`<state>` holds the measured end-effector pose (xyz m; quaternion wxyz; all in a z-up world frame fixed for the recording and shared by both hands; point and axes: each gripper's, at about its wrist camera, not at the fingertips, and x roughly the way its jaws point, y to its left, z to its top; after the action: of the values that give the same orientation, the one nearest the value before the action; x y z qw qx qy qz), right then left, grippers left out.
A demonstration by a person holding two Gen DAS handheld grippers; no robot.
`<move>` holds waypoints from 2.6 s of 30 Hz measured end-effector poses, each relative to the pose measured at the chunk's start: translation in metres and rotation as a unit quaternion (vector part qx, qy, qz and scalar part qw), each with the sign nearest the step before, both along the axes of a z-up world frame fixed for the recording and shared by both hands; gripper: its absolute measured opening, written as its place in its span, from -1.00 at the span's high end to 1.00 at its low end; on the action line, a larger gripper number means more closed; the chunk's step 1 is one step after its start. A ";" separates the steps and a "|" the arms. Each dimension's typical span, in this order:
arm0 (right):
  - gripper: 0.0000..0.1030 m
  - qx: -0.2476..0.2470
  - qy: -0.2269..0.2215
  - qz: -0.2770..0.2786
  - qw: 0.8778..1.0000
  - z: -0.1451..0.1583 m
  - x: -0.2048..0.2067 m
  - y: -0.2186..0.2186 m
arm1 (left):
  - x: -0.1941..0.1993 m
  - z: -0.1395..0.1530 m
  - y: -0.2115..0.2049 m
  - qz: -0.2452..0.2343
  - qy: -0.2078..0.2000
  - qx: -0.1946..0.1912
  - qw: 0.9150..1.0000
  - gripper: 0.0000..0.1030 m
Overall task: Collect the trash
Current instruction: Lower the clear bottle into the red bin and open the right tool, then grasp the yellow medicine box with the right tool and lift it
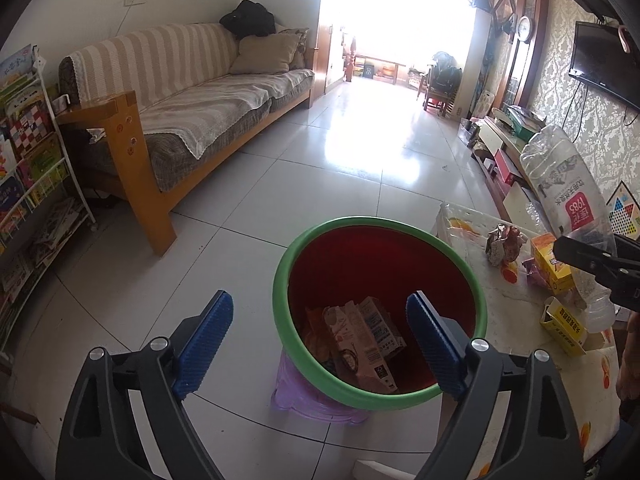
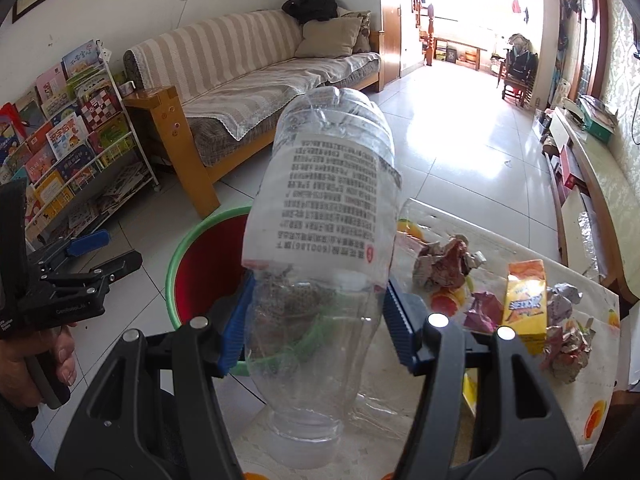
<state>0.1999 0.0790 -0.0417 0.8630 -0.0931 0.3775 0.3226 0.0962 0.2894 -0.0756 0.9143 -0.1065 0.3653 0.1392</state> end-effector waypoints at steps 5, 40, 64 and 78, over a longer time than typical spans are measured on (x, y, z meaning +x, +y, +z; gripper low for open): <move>-0.13 -0.010 0.007 0.024 1.000 -0.013 0.007 0.041 | -0.017 -0.002 0.014 0.018 -0.006 -0.007 1.000 -0.70; -0.91 -0.040 -0.009 0.003 0.999 -0.012 -0.005 0.007 | -0.008 0.000 -0.026 -0.024 -0.005 -0.016 1.000 -0.70; -0.91 -0.229 -0.016 -0.025 0.973 -0.128 0.023 -0.156 | 0.019 0.014 -0.148 -0.126 0.024 0.009 0.992 -0.75; 0.03 -0.174 0.047 -0.050 0.982 -0.140 0.031 -0.175 | 0.051 0.014 -0.174 -0.160 0.026 0.022 0.987 -0.75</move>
<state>0.2314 -0.0958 -0.1819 0.8298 -0.2081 0.4721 0.2126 0.1475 0.1153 -0.0614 0.9171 -0.0232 0.3979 0.0022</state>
